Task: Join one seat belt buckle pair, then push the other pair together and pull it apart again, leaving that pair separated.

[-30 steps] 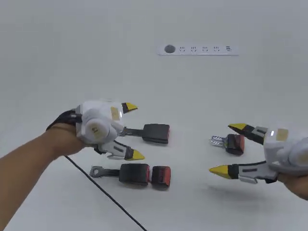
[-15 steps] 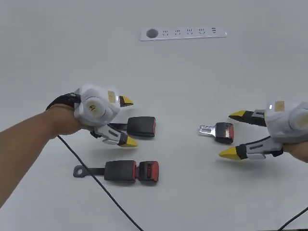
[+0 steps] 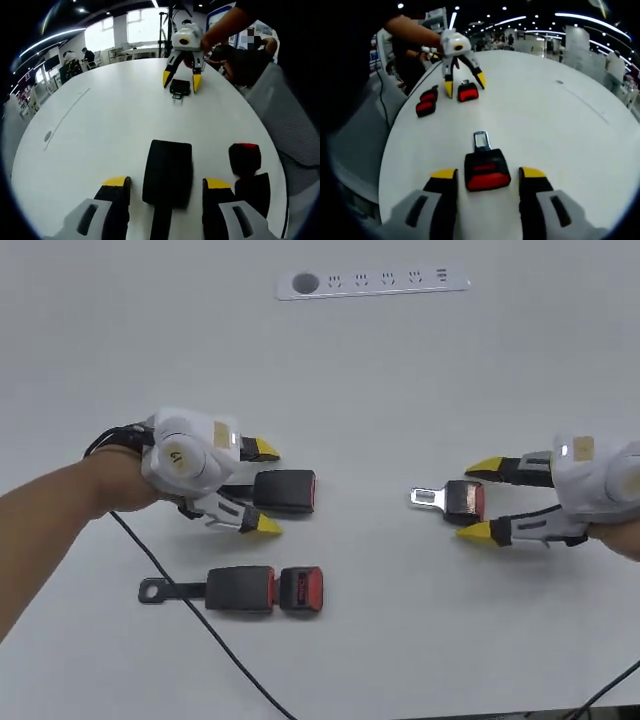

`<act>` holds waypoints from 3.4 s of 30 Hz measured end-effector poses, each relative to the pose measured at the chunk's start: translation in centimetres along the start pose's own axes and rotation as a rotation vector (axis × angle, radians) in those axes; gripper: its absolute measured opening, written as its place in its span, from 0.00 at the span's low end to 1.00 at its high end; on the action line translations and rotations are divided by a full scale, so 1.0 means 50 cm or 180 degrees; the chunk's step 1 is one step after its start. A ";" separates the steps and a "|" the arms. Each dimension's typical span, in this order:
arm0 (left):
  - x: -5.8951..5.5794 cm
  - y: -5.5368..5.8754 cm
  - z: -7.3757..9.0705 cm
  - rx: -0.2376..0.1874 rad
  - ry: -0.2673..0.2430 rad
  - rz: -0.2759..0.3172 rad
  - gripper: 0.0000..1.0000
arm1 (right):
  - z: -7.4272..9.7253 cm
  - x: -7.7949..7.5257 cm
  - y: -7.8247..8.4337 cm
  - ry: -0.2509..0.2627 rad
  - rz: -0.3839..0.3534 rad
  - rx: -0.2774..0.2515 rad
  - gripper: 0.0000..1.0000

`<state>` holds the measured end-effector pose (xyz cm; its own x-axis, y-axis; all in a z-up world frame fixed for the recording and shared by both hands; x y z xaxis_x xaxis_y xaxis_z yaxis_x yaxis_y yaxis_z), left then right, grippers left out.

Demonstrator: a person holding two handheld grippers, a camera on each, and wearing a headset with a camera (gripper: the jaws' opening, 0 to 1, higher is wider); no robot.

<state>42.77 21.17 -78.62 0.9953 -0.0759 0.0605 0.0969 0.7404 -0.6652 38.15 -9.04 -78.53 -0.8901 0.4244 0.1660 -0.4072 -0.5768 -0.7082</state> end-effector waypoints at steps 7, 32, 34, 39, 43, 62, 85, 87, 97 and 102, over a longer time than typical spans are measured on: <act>0.004 0.008 0.005 -0.0015 -0.0074 -0.0136 0.36 | 0.004 -0.017 0.005 -0.0049 0.0121 0.0034 0.35; 0.009 -0.001 0.000 -0.0144 0.0021 0.0017 0.35 | -0.026 -0.003 -0.003 -0.0084 -0.0180 -0.0358 0.34; 0.010 0.001 0.000 -0.0145 0.0019 0.0020 0.35 | -0.036 -0.002 -0.012 -0.0088 -0.0159 -0.0359 0.34; 0.014 0.002 0.000 -0.0135 0.0024 0.0026 0.35 | -0.060 0.006 -0.031 -0.0109 -0.0153 -0.0348 0.34; 0.017 0.002 -0.001 -0.0112 0.0029 0.0030 0.35 | -0.079 0.012 -0.049 -0.0151 -0.0031 -0.0289 0.34; 0.016 0.003 0.001 0.0021 0.0057 -0.0006 0.34 | -0.190 0.050 -0.135 -0.0286 0.0069 -0.0256 0.34; 0.011 0.001 0.002 0.0024 0.0127 -0.0094 0.33 | -0.220 0.062 -0.175 -0.0197 0.0010 -0.0086 0.33; 0.011 0.002 0.002 0.0021 0.0125 -0.0092 0.33 | -0.221 0.067 -0.178 -0.0147 0.0022 -0.0045 0.33; 0.010 0.000 0.001 0.0046 0.0134 -0.0103 0.34 | -0.226 0.063 -0.179 -0.0056 0.0162 0.0140 0.34; 0.010 0.002 0.001 0.0060 0.0137 -0.0113 0.34 | -0.228 0.063 -0.182 -0.0053 0.0261 0.0255 0.34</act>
<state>43.30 21.26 -78.63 0.9901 -0.1308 0.0514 0.1327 0.7492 -0.6489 41.39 5.51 -79.37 -0.9241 0.3622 0.1215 -0.3472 -0.6635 -0.6628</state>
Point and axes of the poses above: the centre of the closed fingertips' face, and the gripper's own axes: z roughly backward along the fingers, x roughly to its left, y roughly out of its underside, the point moved 8 cm from there along z, roughly backward along the fingers, and after that the axes turned 7 degrees about -z, right-handed, at the moved point
